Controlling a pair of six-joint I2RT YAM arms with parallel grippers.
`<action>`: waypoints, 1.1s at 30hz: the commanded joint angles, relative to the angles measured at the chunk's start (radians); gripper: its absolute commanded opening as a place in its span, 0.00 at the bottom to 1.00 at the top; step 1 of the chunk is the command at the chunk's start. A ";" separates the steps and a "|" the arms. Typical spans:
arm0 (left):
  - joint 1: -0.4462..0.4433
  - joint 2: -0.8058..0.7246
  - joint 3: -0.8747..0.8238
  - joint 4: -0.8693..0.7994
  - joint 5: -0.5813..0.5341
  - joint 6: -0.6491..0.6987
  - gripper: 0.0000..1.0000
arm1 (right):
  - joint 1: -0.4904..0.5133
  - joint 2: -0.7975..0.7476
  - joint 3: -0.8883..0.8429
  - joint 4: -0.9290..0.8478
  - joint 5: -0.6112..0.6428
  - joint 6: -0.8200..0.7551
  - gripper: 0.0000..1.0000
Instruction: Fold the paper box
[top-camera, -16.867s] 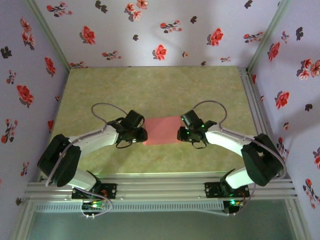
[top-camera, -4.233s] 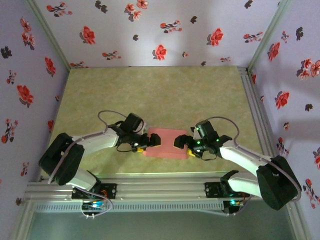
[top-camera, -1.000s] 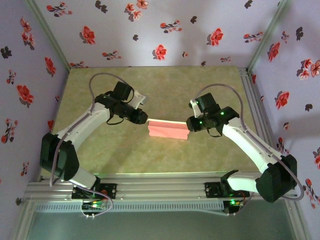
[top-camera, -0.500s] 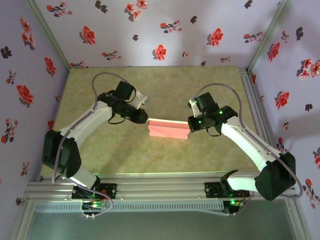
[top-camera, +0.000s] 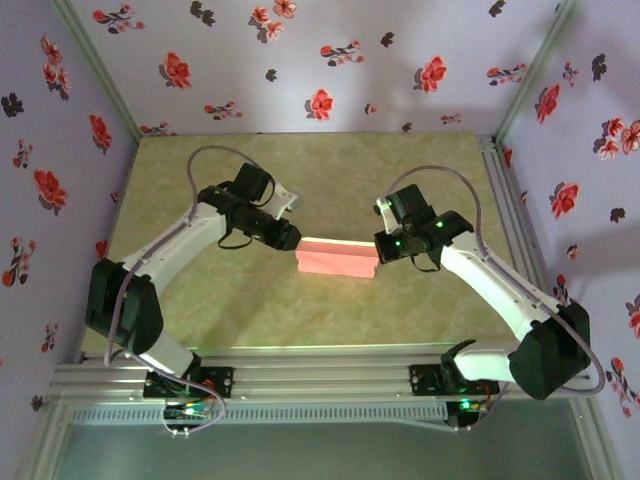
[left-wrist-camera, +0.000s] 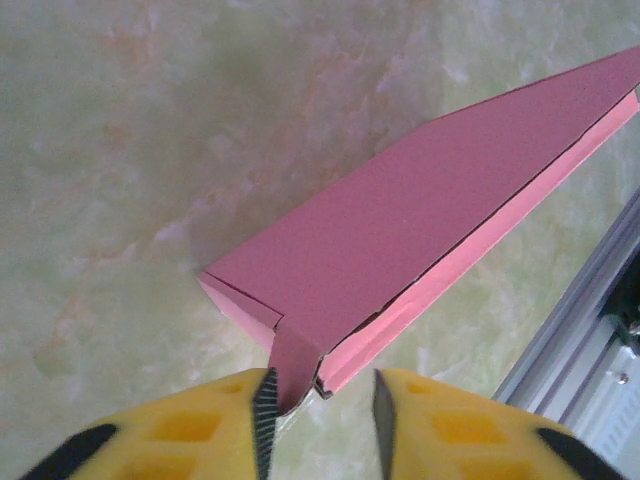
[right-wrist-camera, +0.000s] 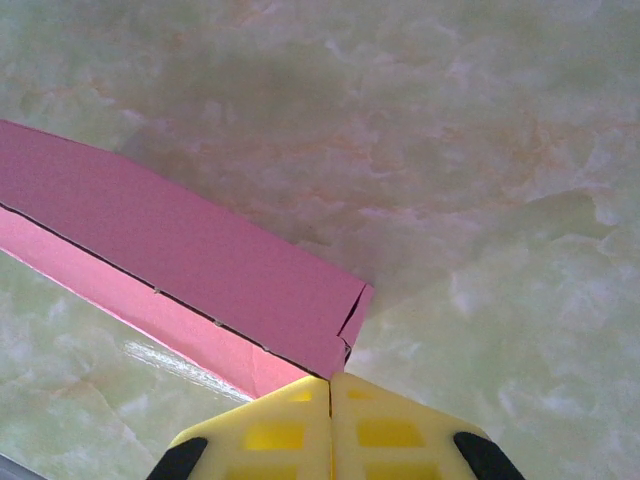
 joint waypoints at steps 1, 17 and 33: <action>-0.009 -0.002 0.024 -0.027 -0.005 0.002 0.37 | 0.008 0.011 0.021 0.002 0.013 0.001 0.08; -0.020 0.013 0.058 -0.043 -0.049 -0.147 0.08 | 0.013 0.018 0.047 -0.010 0.038 0.079 0.06; -0.053 0.001 0.030 0.059 -0.113 -0.404 0.00 | 0.052 0.042 0.061 -0.012 0.112 0.267 0.02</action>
